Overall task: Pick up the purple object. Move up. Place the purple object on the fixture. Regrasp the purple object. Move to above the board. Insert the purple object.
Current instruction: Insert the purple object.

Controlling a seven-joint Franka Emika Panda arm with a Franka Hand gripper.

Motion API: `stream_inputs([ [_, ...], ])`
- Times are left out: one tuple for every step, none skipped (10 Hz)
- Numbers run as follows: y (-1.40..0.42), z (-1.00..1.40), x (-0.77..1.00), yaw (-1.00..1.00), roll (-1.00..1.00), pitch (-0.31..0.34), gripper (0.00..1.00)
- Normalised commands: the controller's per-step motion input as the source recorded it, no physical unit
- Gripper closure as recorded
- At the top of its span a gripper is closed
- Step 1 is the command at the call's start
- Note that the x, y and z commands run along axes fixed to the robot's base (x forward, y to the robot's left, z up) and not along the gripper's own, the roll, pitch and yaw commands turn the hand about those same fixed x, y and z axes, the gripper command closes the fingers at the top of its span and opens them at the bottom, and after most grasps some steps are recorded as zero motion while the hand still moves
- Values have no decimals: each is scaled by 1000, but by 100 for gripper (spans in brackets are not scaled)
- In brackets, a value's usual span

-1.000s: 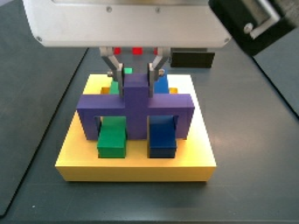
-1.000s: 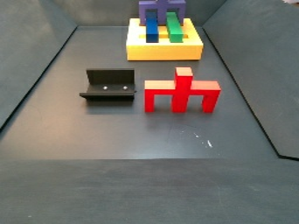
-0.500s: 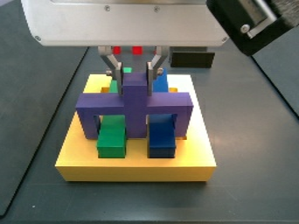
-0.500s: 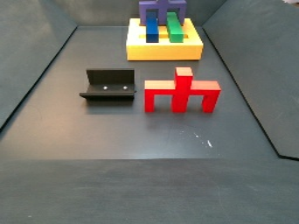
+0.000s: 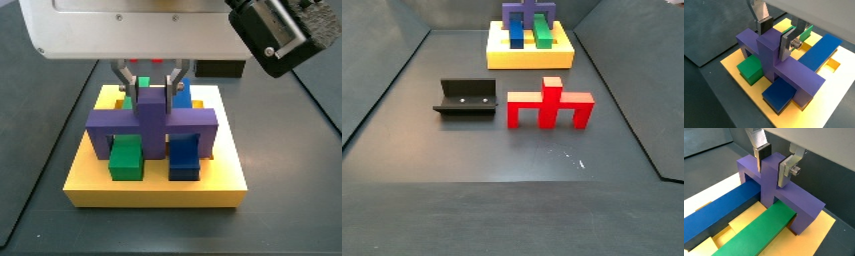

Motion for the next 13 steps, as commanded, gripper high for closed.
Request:
stream_inputs([
  [-157, 17, 0, 0, 0, 0, 100],
  [-9, -17, 20, -6, 16, 0, 100],
  [0, -157, 77, 0, 76, 0, 100],
  [54, -291, 194, -29, 66, 30, 100],
  [83, -231, 280, -43, 0, 57, 100],
  [63, -217, 346, -17, 0, 54, 100],
  [20, -346, 334, -40, -6, 27, 100],
  [31, -491, 140, -37, 0, 9, 100],
  [0, -591, 0, -14, 14, 0, 100],
  [0, -880, 0, -17, 0, -99, 100],
  [0, -943, -57, -9, 0, -164, 100],
  [0, -866, -66, 0, -43, -190, 100],
  [0, -840, -80, 0, -47, -204, 100],
])
